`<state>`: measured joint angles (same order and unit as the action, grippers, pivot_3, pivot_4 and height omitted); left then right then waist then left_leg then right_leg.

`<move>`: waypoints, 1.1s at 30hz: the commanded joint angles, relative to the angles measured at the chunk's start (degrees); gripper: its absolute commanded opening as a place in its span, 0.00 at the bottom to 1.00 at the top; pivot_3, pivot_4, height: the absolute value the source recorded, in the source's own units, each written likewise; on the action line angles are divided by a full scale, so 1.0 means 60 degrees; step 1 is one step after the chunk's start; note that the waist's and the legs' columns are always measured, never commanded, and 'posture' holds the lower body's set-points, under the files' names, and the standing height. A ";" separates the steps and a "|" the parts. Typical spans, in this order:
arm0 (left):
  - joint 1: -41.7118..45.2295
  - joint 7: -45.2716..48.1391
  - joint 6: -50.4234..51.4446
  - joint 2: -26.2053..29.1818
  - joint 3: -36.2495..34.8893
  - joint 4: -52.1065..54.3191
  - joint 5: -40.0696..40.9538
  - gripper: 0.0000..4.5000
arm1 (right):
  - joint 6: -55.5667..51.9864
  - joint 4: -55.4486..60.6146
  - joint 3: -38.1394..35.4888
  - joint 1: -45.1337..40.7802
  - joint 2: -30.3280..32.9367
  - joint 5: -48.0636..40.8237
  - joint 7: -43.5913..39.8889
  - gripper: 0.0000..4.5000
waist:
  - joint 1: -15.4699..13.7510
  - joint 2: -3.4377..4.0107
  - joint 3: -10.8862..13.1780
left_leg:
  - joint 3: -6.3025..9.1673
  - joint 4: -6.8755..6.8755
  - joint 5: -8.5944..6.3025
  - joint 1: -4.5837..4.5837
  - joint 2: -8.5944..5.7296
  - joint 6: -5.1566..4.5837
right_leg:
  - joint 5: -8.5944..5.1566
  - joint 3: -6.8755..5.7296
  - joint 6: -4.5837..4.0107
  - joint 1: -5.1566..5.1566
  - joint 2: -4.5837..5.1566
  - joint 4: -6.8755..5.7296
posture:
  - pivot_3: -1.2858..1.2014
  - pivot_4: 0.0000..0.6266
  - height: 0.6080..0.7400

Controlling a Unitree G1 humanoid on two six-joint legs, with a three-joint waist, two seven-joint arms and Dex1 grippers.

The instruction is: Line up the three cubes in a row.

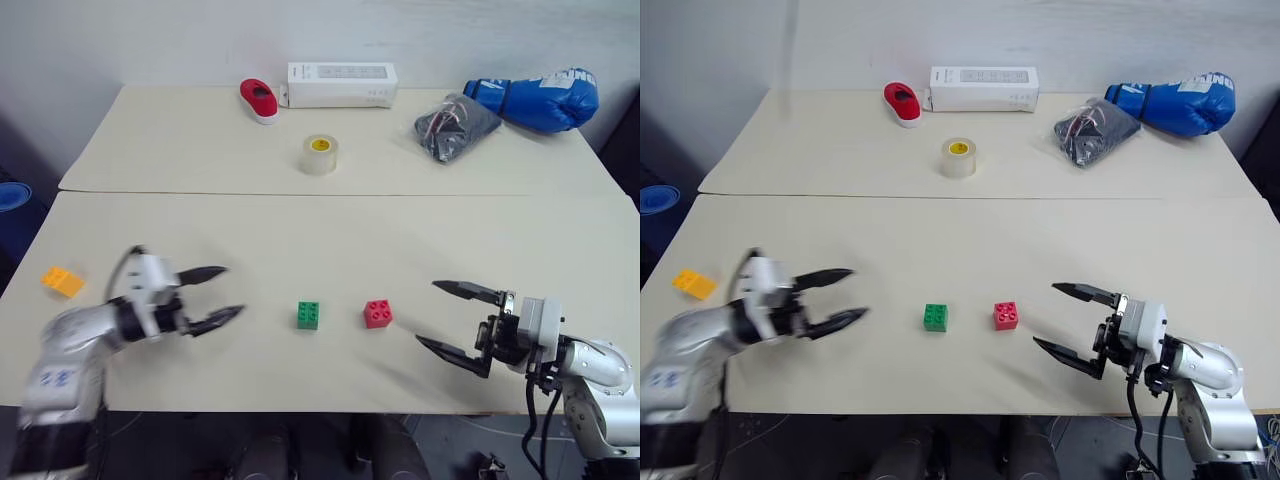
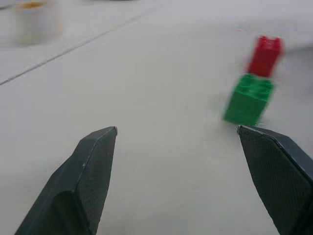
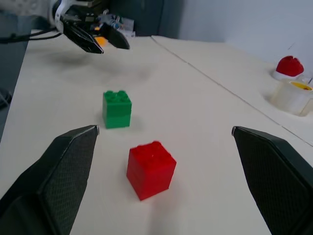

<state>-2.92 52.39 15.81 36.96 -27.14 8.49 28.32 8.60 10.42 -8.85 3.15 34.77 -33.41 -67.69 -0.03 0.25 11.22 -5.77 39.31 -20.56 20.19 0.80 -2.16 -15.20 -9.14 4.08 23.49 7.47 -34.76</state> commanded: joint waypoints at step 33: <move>0.3865 -1.3260 -0.1422 -0.4542 -0.1891 -0.1900 -0.2390 1.00 | -0.0195 0.0637 0.1074 -0.1282 -0.0681 0.0080 0.0037 1.00 | -0.0206 -0.0137 -0.0077 | -0.0041 -0.0006 -0.0031 -0.0004 -0.0003 -0.0004 | 0.0005 0.0004 0.0007 0.0003 -0.0021 0.0009 | 0.52 0.24 1.00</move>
<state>19.67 -25.32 9.31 9.31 -38.82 -2.81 15.74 7.52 11.88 -2.39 -4.02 30.89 -32.46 -67.99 -1.26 -0.57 10.76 -6.02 39.28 -20.73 20.18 0.78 -2.21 -15.17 -9.13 4.12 23.51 7.35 -34.69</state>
